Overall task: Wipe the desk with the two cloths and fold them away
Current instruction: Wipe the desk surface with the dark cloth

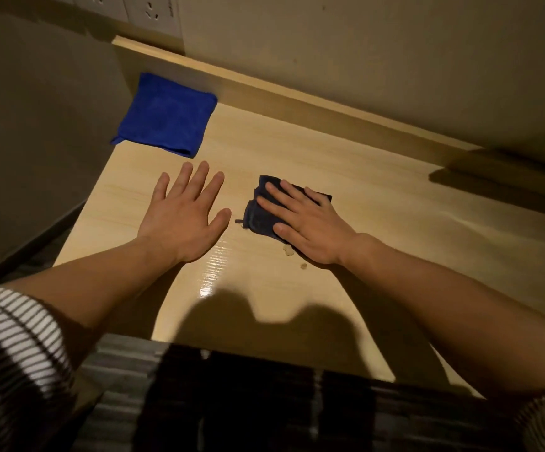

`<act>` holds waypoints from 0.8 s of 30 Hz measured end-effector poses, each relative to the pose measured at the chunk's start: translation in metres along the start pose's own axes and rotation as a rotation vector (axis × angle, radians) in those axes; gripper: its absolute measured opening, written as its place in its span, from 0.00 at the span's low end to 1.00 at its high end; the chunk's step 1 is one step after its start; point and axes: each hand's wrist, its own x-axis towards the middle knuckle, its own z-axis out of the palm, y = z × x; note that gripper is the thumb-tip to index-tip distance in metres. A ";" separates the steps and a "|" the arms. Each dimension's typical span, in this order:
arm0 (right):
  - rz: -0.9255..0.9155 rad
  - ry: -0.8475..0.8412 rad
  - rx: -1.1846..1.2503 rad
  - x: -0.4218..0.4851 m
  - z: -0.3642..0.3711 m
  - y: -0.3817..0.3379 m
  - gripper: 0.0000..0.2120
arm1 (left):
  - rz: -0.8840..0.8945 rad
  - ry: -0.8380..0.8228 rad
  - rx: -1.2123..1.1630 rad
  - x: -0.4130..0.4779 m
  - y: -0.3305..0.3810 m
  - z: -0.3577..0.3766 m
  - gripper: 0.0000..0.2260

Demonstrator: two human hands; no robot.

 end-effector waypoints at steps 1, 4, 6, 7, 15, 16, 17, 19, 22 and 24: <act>0.007 0.003 0.011 -0.009 0.004 -0.012 0.26 | 0.001 0.001 -0.005 -0.001 0.000 -0.001 0.35; 0.026 0.002 0.041 -0.032 0.016 -0.049 0.26 | 0.007 0.005 -0.010 -0.002 0.001 -0.004 0.35; 0.032 0.004 0.061 -0.048 0.026 -0.073 0.26 | 0.015 0.011 -0.011 -0.003 0.001 -0.004 0.35; 0.034 0.005 0.070 -0.055 0.030 -0.085 0.26 | 0.020 0.015 -0.015 -0.003 0.001 -0.003 0.35; 0.007 0.032 0.215 -0.098 0.060 -0.162 0.24 | 0.125 0.113 -0.129 -0.022 0.001 -0.013 0.31; 0.000 0.042 0.260 -0.102 0.061 -0.170 0.23 | 0.134 0.145 -0.161 -0.027 0.003 -0.014 0.30; -0.002 0.055 0.318 -0.104 0.061 -0.177 0.22 | 0.142 0.166 -0.192 -0.032 0.006 -0.015 0.29; 0.017 0.082 0.451 -0.106 0.055 -0.188 0.18 | 0.168 0.170 -0.237 -0.040 0.017 -0.014 0.29; 0.087 0.107 0.602 -0.107 0.038 -0.194 0.15 | 0.199 0.144 -0.286 -0.044 0.039 -0.011 0.30; 0.154 0.125 0.644 -0.112 0.023 -0.190 0.14 | 0.190 0.127 -0.309 -0.037 0.055 -0.011 0.30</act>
